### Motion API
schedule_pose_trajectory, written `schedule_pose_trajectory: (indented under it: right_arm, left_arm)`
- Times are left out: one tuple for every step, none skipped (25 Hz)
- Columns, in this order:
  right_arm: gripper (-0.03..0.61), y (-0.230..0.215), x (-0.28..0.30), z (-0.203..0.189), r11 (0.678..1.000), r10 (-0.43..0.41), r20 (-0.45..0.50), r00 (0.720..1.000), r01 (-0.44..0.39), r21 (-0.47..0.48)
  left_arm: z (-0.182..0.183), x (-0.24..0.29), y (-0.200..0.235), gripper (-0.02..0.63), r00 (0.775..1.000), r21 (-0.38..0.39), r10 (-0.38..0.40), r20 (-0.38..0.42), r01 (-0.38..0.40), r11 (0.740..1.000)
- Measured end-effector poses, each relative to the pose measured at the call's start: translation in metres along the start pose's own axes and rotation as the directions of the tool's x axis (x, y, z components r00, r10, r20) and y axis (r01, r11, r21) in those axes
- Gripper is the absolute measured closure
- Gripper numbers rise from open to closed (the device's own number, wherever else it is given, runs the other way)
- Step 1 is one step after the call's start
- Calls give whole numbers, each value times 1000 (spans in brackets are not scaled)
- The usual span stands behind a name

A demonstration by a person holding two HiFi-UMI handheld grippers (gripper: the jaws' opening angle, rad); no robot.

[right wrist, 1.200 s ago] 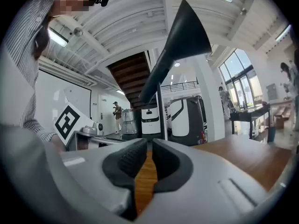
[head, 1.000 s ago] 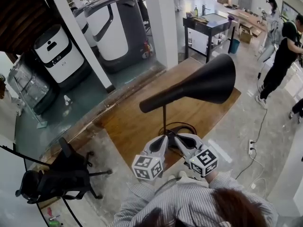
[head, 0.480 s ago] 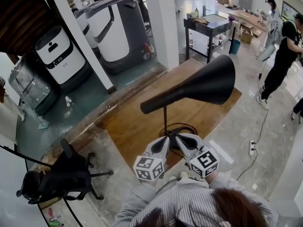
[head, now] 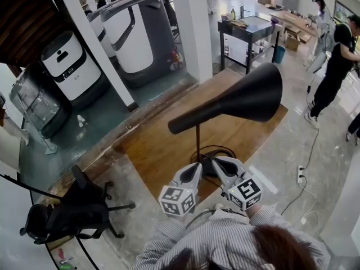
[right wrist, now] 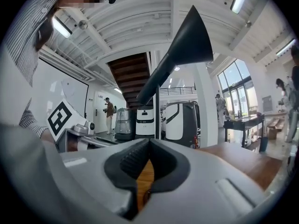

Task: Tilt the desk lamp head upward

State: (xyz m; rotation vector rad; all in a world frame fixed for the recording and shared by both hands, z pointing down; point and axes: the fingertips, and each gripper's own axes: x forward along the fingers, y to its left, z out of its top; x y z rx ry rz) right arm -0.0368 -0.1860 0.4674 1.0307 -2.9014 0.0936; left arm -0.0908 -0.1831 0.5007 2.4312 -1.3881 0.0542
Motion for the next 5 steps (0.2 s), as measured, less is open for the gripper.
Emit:
schedule_pose_trajectory:
  right_arm:
    - [577,-2,-1,-1,1000,-8,3,1000,8,-5]
    - [575,-4,-1,-1,1000,-14,6,1000,14,-9]
    - [575,-5,0,-1,1000,-20,8,1000,20,-13]
    - [575,-6,0,-1,1000,-24,10,1000,25,-17]
    - [576,-7,1,-1,999,-29,13,1000,29,-21]
  left_arm:
    - [0,0,1,609,1000,5,-2,3,2,1000]
    - [1,0,2,609,1000,10,-3,5,3,1000]
    - [1,0,4,609,1000,15,-3,8,3,1000]
    - [2,0,6,609,1000,20,-4,11,3,1000]
    - [3,0,8,609,1000,24,-4,14,4,1000]
